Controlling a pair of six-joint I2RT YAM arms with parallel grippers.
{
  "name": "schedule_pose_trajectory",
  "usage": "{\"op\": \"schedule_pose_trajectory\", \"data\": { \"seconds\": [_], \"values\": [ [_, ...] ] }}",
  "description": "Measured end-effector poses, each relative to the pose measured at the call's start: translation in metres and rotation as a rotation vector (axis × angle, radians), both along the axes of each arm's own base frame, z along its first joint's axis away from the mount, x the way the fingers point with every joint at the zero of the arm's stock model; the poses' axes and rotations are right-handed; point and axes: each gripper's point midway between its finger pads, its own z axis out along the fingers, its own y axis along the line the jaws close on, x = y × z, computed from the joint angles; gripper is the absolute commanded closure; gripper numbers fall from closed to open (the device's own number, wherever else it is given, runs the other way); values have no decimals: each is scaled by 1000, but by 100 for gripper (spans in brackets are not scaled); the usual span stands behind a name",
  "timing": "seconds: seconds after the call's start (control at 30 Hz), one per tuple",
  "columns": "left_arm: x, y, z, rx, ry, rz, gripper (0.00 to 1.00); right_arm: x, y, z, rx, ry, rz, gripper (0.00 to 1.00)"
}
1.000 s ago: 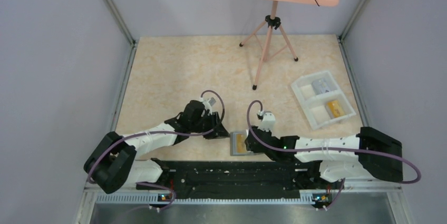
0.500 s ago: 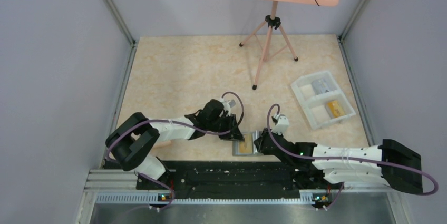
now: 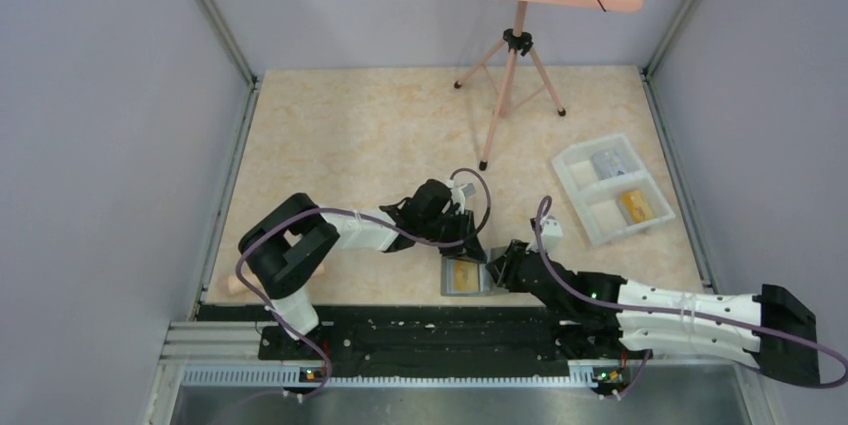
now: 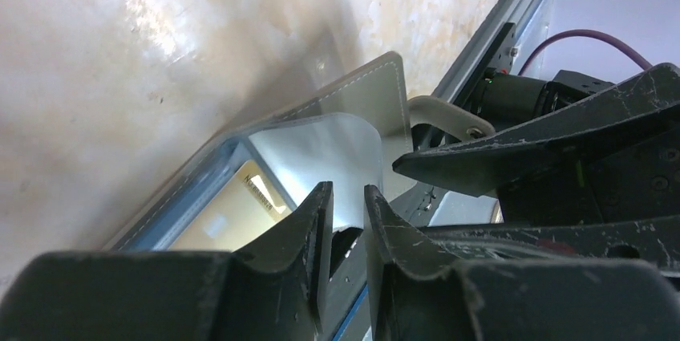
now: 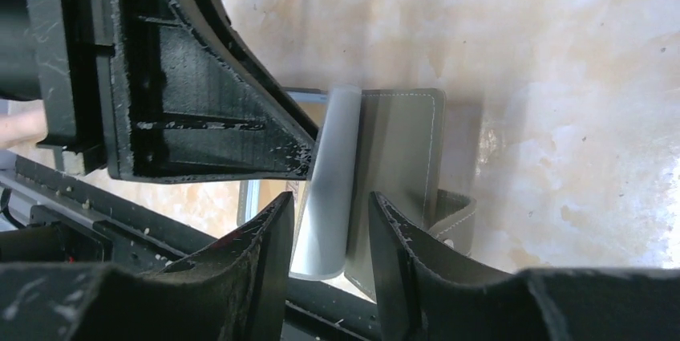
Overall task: Take the credit cards out of the card holder
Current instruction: Remove the credit card from the card holder.
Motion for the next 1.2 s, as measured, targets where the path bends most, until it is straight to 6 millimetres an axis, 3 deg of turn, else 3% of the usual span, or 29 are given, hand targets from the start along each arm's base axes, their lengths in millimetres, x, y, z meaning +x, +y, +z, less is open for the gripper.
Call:
{"op": "schedule_pose_trajectory", "data": {
  "seconds": [0.2,0.37,0.5,0.8,1.07,1.2],
  "values": [
    [1,-7,-5,0,15,-17,74,-5,0,13,-2,-2,40,63],
    [0,-11,-8,-3,28,-33,74,-11,21,39,54,-24,140,70],
    [0,-18,-5,-26,30,-51,74,-18,40,45,86,-16,223,73],
    [1,-20,-8,-27,34,-53,74,-20,48,18,33,47,229,74],
    [10,-8,-12,38,29,8,74,-15,22,-20,-22,97,153,74],
    [21,5,-6,95,0,64,74,-15,16,-28,-33,111,140,74]
  ]
}}
